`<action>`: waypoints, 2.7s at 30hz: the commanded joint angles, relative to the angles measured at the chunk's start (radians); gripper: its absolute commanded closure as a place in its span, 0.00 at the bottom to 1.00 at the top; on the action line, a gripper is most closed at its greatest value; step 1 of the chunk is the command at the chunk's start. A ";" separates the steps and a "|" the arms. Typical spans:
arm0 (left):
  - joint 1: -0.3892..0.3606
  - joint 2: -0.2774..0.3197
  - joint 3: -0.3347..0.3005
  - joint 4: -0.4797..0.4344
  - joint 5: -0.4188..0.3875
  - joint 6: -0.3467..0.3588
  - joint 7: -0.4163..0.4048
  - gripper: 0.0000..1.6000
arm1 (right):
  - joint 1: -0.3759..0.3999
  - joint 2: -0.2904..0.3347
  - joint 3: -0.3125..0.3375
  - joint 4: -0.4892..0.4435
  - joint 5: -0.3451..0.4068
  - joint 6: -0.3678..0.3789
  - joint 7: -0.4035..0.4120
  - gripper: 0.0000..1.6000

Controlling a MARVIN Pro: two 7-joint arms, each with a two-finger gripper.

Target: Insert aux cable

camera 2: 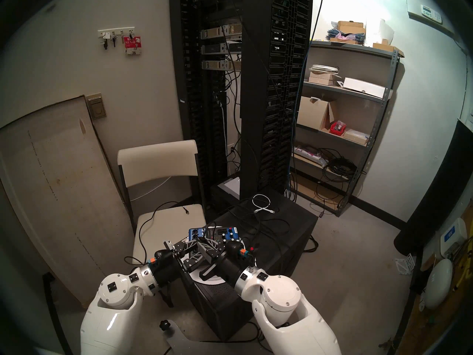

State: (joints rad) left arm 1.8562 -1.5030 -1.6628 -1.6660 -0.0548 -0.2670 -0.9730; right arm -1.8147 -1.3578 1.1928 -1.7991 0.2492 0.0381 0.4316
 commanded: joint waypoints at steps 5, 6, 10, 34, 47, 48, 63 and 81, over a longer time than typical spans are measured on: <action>0.027 0.032 -0.044 -0.026 -0.001 0.005 -0.008 0.00 | 0.048 -0.042 -0.009 0.042 -0.021 -0.053 -0.018 1.00; 0.032 0.038 -0.050 -0.029 -0.002 0.009 -0.012 0.00 | 0.048 -0.045 -0.009 0.045 -0.028 -0.063 -0.026 1.00; 0.047 0.044 -0.082 -0.029 -0.007 0.001 -0.007 0.00 | 0.051 -0.050 -0.008 0.055 -0.034 -0.079 -0.033 1.00; 0.022 -0.005 -0.165 -0.018 0.050 0.007 0.130 0.00 | 0.102 -0.093 -0.082 0.194 -0.128 -0.212 -0.103 1.00; 0.014 -0.007 -0.148 -0.022 0.095 0.019 0.144 0.00 | 0.124 -0.096 -0.104 0.263 -0.167 -0.277 -0.133 1.00; 0.014 -0.008 -0.148 -0.023 0.096 0.020 0.144 0.00 | 0.123 -0.098 -0.103 0.266 -0.173 -0.279 -0.135 1.00; 0.016 -0.005 -0.149 -0.023 0.097 0.015 0.147 0.00 | 0.132 -0.102 -0.100 0.296 -0.183 -0.303 -0.151 1.00; 0.022 -0.005 -0.162 -0.013 0.099 0.002 0.151 0.00 | 0.156 -0.110 -0.115 0.340 -0.191 -0.323 -0.163 1.00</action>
State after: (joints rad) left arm 1.8742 -1.5103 -1.8197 -1.6580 0.0490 -0.2612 -0.8205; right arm -1.6808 -1.4495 1.0827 -1.4527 0.0604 -0.2658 0.2698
